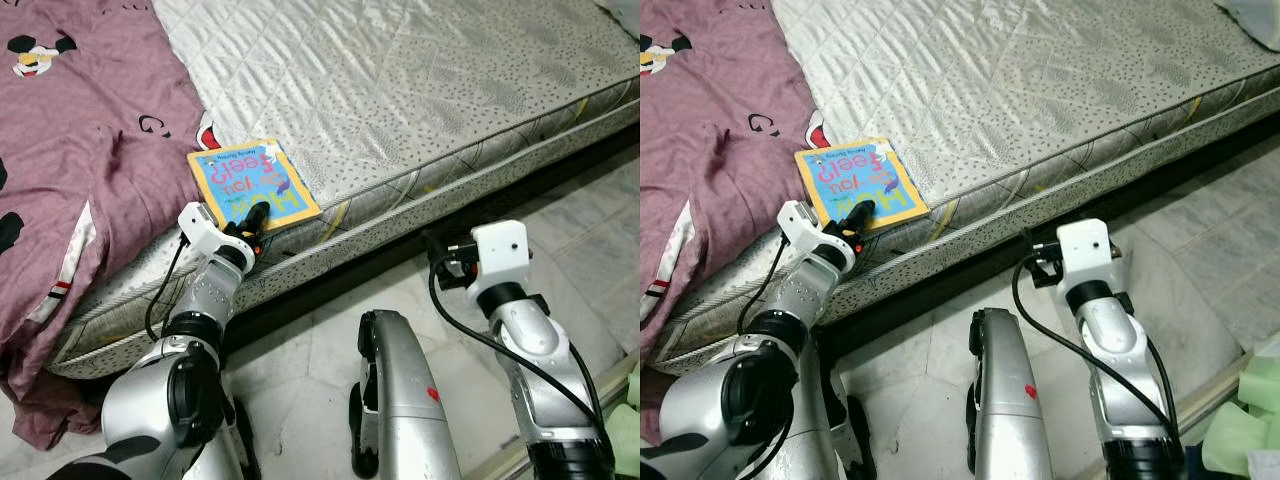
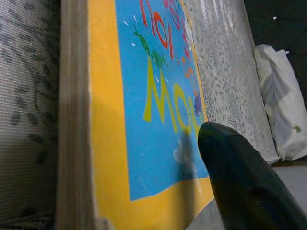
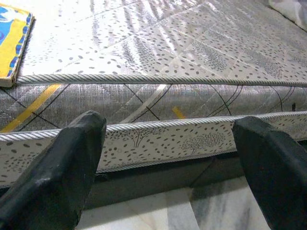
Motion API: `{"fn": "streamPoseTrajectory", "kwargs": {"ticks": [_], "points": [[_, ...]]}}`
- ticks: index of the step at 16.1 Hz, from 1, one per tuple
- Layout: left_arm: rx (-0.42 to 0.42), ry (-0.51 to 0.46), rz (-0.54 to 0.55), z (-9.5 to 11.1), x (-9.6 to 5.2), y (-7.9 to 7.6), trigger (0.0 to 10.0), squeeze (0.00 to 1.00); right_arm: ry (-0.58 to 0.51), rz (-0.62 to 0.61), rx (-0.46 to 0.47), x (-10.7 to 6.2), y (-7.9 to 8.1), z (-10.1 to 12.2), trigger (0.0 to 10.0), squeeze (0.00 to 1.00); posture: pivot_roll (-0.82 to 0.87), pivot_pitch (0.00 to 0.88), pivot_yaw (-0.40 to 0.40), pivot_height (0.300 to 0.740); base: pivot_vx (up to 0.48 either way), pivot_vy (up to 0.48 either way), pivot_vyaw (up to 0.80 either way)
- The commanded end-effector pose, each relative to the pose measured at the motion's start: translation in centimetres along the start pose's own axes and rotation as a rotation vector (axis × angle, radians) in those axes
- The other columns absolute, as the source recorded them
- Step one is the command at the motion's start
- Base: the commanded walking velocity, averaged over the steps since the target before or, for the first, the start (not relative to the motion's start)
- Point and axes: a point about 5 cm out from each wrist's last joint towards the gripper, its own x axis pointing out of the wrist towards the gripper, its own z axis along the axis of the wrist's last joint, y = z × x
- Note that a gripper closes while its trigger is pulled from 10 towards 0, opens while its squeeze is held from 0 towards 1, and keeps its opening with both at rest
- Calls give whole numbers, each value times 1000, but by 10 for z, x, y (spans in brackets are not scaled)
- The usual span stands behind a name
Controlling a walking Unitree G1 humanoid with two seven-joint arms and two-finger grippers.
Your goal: Clean up the room
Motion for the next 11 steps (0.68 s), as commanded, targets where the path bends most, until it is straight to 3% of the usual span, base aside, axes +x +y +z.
{"fn": "streamPoseTrajectory", "kwargs": {"ticks": [1, 11], "points": [[-9, 20, 3, -3, -1, 2, 0, 0, 11, -7, 4, -1, 0, -3, 10000, 0, -180, 171, -20, 505, 0, 0, 0], [-13, 20, 2, -3, 0, 2, 0, 0, 7, -8, 3, 0, 0, -4, 10000, 0, -180, 171, -20, 505, 0, 0, 0]]}}
